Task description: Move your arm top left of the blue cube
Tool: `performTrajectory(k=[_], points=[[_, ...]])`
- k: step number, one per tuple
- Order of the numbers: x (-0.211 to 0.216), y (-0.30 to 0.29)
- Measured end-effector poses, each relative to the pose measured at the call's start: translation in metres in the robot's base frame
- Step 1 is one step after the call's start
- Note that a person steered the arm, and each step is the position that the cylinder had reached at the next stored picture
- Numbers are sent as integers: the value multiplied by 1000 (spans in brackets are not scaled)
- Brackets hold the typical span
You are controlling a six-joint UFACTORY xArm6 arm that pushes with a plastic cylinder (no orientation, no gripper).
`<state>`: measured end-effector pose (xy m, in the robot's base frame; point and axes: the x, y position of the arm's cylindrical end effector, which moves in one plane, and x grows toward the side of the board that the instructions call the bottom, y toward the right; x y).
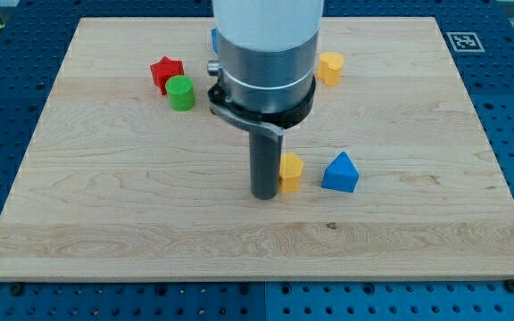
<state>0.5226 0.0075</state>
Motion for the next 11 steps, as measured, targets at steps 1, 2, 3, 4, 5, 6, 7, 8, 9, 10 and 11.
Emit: performTrajectory(k=[1, 2, 3, 4, 5, 6, 7, 8, 9, 10, 11], points=[[-21, 18], [-23, 48], [-47, 59], [-102, 38], [-158, 32], [-221, 32], [-283, 32], [-327, 2], [-329, -51], [-330, -121], [-329, -134]])
